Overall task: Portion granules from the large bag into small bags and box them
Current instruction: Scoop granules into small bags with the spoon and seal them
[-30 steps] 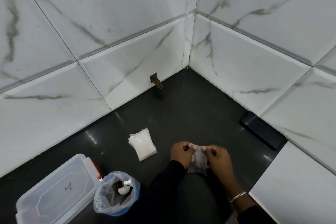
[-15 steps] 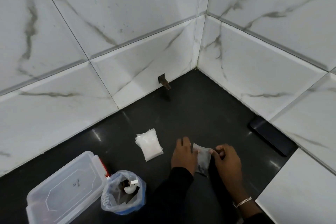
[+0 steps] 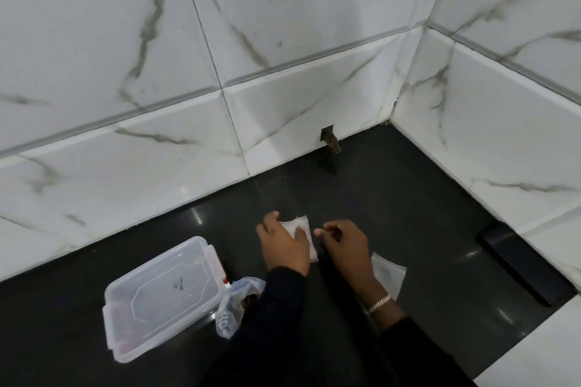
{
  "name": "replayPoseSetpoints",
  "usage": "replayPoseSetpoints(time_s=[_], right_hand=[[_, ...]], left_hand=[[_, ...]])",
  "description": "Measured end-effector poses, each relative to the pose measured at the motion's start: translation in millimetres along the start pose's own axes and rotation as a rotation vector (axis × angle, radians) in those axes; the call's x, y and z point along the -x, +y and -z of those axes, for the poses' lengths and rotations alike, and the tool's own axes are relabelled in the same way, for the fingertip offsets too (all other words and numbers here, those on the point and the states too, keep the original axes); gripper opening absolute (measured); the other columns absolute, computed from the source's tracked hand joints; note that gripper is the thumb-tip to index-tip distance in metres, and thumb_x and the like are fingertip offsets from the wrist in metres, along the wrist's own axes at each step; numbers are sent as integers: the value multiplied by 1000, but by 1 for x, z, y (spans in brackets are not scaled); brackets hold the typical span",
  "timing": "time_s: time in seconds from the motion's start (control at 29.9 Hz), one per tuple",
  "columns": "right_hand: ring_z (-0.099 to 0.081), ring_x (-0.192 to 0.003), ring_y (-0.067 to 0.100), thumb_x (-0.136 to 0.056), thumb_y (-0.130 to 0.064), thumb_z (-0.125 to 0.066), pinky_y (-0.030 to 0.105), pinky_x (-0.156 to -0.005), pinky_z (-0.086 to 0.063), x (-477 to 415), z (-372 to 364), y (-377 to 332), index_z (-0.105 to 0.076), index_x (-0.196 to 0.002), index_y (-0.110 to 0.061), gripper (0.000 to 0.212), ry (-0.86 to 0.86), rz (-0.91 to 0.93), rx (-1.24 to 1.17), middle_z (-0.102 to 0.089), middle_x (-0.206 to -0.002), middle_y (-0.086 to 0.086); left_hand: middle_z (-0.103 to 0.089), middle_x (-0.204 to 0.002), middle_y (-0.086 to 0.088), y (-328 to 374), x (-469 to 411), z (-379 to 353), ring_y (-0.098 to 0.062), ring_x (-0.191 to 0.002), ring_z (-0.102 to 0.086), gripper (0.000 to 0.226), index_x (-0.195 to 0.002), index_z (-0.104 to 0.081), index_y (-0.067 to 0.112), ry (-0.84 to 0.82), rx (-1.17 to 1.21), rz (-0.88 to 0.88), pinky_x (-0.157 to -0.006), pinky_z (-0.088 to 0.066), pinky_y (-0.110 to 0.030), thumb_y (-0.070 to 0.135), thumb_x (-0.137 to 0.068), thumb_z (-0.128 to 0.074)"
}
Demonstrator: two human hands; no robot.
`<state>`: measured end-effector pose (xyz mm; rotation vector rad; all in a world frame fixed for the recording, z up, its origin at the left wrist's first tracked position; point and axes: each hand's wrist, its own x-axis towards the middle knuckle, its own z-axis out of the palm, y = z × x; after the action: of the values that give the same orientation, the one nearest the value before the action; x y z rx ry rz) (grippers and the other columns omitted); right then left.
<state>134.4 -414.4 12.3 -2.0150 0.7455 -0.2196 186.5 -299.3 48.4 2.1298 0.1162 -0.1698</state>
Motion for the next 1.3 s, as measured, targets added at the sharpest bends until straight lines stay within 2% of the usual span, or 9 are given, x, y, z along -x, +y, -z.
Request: replayPoseSetpoints(time_s=[0.17, 0.3, 0.4, 0.5, 0.7, 0.8, 0.9, 1.1, 1.3], right_hand=[[-61, -69, 13, -75, -37, -82, 24, -60, -44, -40, -45, -8, -67, -75, -10, 31, -124, -53, 36, -67, -74, 3], [-64, -78, 12, -75, -35, -83, 26, -68, -51, -44, -58, -4, -69, -87, -16, 27, -129, -76, 70, -68, -83, -2], [-64, -84, 11, -76, -25, -83, 25, -75, -51, -44, -60, -1, -70, -89, -15, 20, -118, -96, 58, -69, -90, -2], [-66, -81, 9, -79, -17, -80, 24, -75, -51, -43, -58, -2, -73, -82, -12, 9, -131, -92, 44, -72, -85, -2], [-65, -78, 3, -81, -22, -79, 16, -67, -47, -36, -47, -12, -72, -86, -16, 10, -116, -73, -22, -70, -84, -6], [-67, -70, 8, -88, -32, -72, 26, -61, -54, -18, -33, -30, -70, -84, -21, 12, -101, -78, -124, -71, -78, -4], [-70, -61, 12, -92, -40, -69, 22, -53, -53, 9, -16, -56, -68, -89, -16, 24, -107, -100, -289, -74, -76, 2], [-74, -69, 15, -91, -11, -68, 23, -59, -58, 54, 9, -86, -67, -95, -14, 6, -67, -52, -398, -76, -79, 3], [-74, -66, 14, -89, -9, -71, 28, -61, -61, 99, 25, -107, -70, -94, -13, 7, -180, 45, -297, -76, -77, 2]], left_hand=[[-51, -134, -17, -7, -57, 6, -33, -120, -54, 46, -130, -50, 2, -157, -131, 309, -96, -46, -35, 17, -88, -62], [-59, -123, -15, -23, -74, -5, -32, -109, -60, 33, -116, -60, 5, -200, -209, 330, -84, -48, -32, 16, -85, -66], [-65, -112, -12, -39, -83, -14, -29, -98, -64, 16, -96, -70, 11, -171, -223, 312, -89, -54, -35, 17, -80, -68], [-67, -101, -12, -52, -89, -18, -27, -87, -65, 4, -74, -70, 16, -111, -242, 280, -88, -57, -41, 17, -77, -71], [-69, -85, -5, -47, -84, -4, -18, -78, -65, 21, -53, -67, 21, -115, -181, 132, -80, -59, -39, 10, -69, -74], [-69, -78, 3, -22, -61, 18, -13, -81, -64, 19, -60, -70, 25, -161, -179, -41, -78, -57, -33, 13, -74, -74], [-64, -89, 7, -4, -30, 39, -10, -85, -58, 17, -70, -70, 28, -189, -257, -277, -81, -47, -26, 17, -83, -68], [-61, -98, 15, -3, 31, 77, 0, -88, -58, 11, -88, -71, 30, -193, -238, -482, -80, -50, -19, 21, -90, -63], [-62, -86, 13, -8, 71, 120, -2, -73, -56, 20, -82, -71, 25, -36, -254, -469, -68, -43, -16, 34, -92, -57]])
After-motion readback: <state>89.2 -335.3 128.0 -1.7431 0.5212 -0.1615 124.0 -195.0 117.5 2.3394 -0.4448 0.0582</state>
